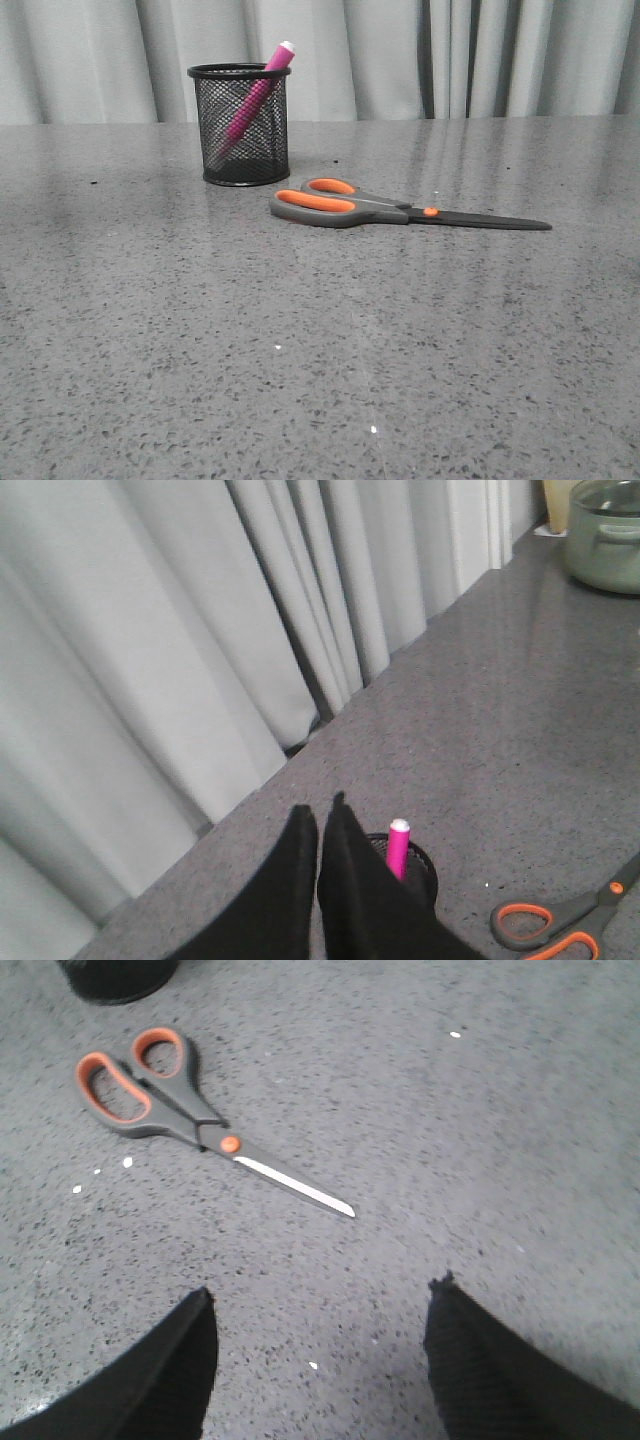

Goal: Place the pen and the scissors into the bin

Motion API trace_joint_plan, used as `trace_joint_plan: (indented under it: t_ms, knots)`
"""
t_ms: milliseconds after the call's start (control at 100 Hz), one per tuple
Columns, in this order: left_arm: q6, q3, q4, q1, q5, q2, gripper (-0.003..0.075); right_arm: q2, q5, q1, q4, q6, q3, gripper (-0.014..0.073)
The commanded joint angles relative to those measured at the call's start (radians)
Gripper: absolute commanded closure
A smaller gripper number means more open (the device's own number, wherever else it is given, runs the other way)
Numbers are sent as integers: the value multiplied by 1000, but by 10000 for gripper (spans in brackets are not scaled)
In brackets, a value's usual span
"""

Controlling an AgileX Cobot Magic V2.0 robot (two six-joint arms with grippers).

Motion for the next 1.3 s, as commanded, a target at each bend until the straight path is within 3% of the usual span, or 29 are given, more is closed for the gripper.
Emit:
trace_joint_plan:
  t_ms: [0,210,440,780,1290]
  knots:
    - [-20,101,-48,10,-134,-108,740,74,-6,34,9,-67,-102,181]
    - [-20,470,-54,19,-380,-320,740,313,114,152,-11,-256,-317,181]
    - [-20,694,-56,19,-471,-473,739,605,250,240,-139,-290,-559,181]
    - [-20,729,-104,17,-474,-515,739,899,397,253,-142,-290,-834,181]
    - [-20,729,-104,17,-494,-515,739,999,368,276,-144,-354,-849,181]
